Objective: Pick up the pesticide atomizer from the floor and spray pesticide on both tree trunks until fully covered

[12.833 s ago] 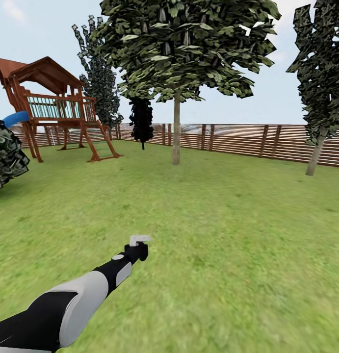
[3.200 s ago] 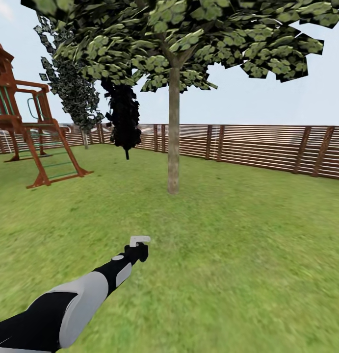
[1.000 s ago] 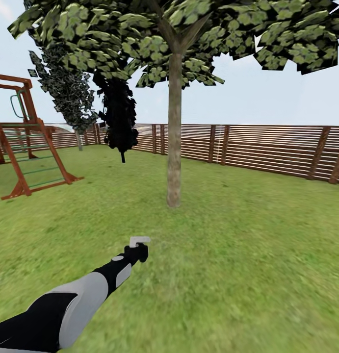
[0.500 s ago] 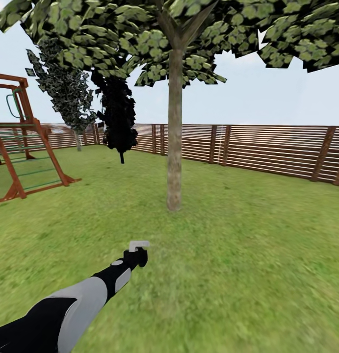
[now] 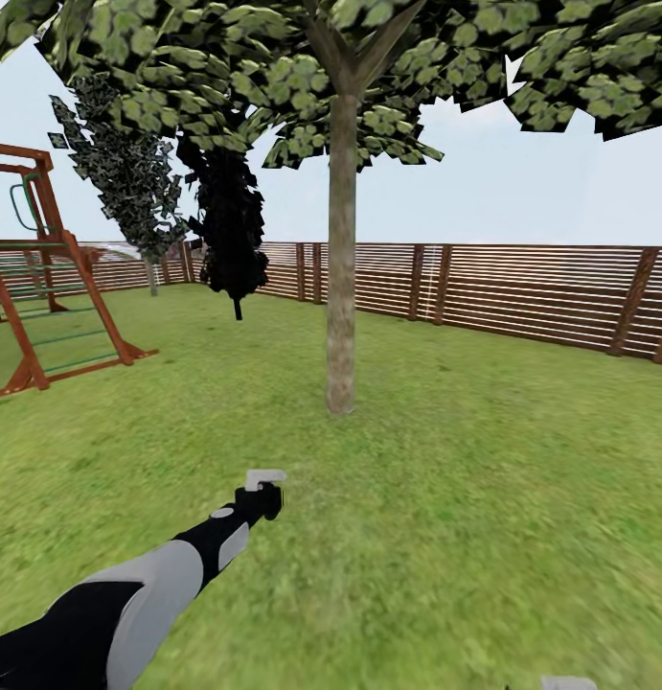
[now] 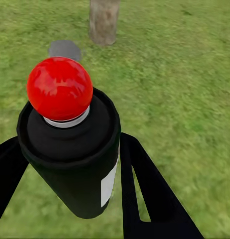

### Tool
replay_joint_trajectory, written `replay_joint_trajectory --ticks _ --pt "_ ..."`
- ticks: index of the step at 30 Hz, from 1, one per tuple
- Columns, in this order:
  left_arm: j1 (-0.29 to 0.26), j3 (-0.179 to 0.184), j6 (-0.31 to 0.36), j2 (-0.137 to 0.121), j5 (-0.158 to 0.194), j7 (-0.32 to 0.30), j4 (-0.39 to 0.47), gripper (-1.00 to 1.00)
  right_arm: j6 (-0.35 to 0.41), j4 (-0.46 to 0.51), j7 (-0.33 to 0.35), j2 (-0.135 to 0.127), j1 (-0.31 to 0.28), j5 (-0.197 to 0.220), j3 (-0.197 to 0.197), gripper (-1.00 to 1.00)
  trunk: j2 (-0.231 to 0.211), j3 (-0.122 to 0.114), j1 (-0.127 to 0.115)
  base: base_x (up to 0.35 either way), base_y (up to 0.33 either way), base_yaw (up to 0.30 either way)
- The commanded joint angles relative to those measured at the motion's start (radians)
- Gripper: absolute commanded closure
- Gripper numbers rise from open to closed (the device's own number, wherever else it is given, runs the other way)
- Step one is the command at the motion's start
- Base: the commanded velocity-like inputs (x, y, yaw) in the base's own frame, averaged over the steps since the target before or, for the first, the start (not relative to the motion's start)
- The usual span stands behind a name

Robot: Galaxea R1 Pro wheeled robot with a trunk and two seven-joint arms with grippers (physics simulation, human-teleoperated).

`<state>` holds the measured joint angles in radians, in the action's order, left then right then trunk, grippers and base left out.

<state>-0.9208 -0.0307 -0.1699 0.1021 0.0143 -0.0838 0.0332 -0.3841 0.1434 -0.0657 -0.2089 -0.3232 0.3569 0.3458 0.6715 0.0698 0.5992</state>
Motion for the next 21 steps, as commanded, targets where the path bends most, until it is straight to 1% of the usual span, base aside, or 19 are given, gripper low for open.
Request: replay_joint_trajectory --ticks 1,4,6,7,8,9,10,11,13,14,15,16,17,18,19,21 --pt "-0.001 -0.002 -0.003 -0.004 -0.001 -0.003 -0.001 1.0 -0.006 0.026 -0.011 -0.005 0.0 0.006 0.009 -1.0 0.002 0.002 0.0 0.0 0.0 0.0" --pt "-0.001 -0.002 -0.002 -0.015 -0.002 -0.005 -0.002 1.0 -0.008 0.082 -0.014 -0.016 -0.001 0.007 0.006 -1.0 0.002 0.002 0.0 0.0 0.0 0.0" --pt "-0.001 -0.001 -0.001 -0.026 -0.002 -0.008 -0.002 1.0 0.015 0.148 -0.012 -0.025 -0.013 0.007 0.005 -1.0 0.002 0.002 0.0 0.0 0.0 0.0" --pt "-0.001 -0.001 -0.001 -0.035 -0.002 -0.009 -0.002 1.0 0.051 0.172 -0.01 -0.033 -0.032 0.007 0.005 -1.0 0.002 0.002 0.0 0.0 0.0 0.0" --pt "-0.001 -0.001 -0.001 -0.045 -0.002 -0.015 -0.002 1.0 0.103 0.188 -0.002 -0.041 -0.059 0.007 0.005 -1.0 0.002 0.002 0.0 0.0 0.0 0.0" --pt "-0.001 -0.001 -0.001 -0.051 -0.002 -0.023 -0.002 1.0 0.131 0.194 0.007 -0.044 -0.076 0.007 0.005 -1.0 0.002 0.002 0.0 0.0 0.0 0.0" --pt "-0.001 0.0 -0.001 -0.063 -0.002 -0.054 -0.002 1.0 0.182 0.202 0.035 -0.049 -0.115 0.006 0.005 -1.0 0.002 0.002 0.0 0.0 0.0 0.0" --pt "-0.001 0.0 -0.002 -0.077 -0.002 -0.108 -0.002 1.0 0.222 0.206 0.071 -0.053 -0.156 0.006 0.005 -1.0 0.002 0.002 0.0 0.0 0.0 0.0" --pt "-0.001 0.0 -0.001 -0.113 -0.003 -0.272 -0.001 1.0 0.291 0.21 0.146 -0.058 -0.246 0.005 0.005 -1.0 0.002 0.002 0.0 0.0 0.0 0.0" --pt "-0.001 0.0 -0.001 -0.128 -0.003 -0.34 -0.001 1.0 0.325 0.211 0.18 -0.059 -0.285 0.005 0.005 -1.0 0.002 0.002 0.0 0.0 0.0 0.0" --pt "-0.001 0.001 -0.001 -0.142 -0.004 -0.413 -0.001 1.0 0.373 0.212 0.24 -0.06 -0.339 0.004 0.005 -1.0 0.002 0.002 0.0 0.0 0.0 0.0" --pt "-0.001 0.002 0.0 -0.147 -0.009 -0.445 -0.002 1.0 0.396 0.212 0.285 -0.06 -0.372 0.004 0.005 -1.0 0.002 0.002 0.0 0.0 0.0 0.0" --pt "-0.001 0.002 0.0 -0.149 -0.015 -0.459 -0.002 1.0 0.404 0.212 0.309 -0.06 -0.388 0.004 0.005 -1.0 0.002 0.002 0.0 0.0 0.0 0.0" --pt "-0.001 0.003 0.0 -0.151 -0.035 -0.49 -0.003 1.0 0.417 0.212 0.361 -0.061 -0.417 0.004 0.005 -1.0 0.002 0.002 0.0 0.0 0.0 0.0" --pt "-0.001 0.003 0.0 -0.152 -0.064 -0.53 -0.004 1.0 0.425 0.212 0.411 -0.061 -0.443 0.004 0.005 -1.0 0.002 0.002 0.0 0.0 0.0 0.0" --pt "-0.001 0.004 0.0 -0.152 -0.127 -0.629 -0.004 1.0 0.434 0.212 0.503 -0.06 -0.492 0.004 0.006 -1.0 0.002 0.002 0.0 0.0 0.0 0.0"
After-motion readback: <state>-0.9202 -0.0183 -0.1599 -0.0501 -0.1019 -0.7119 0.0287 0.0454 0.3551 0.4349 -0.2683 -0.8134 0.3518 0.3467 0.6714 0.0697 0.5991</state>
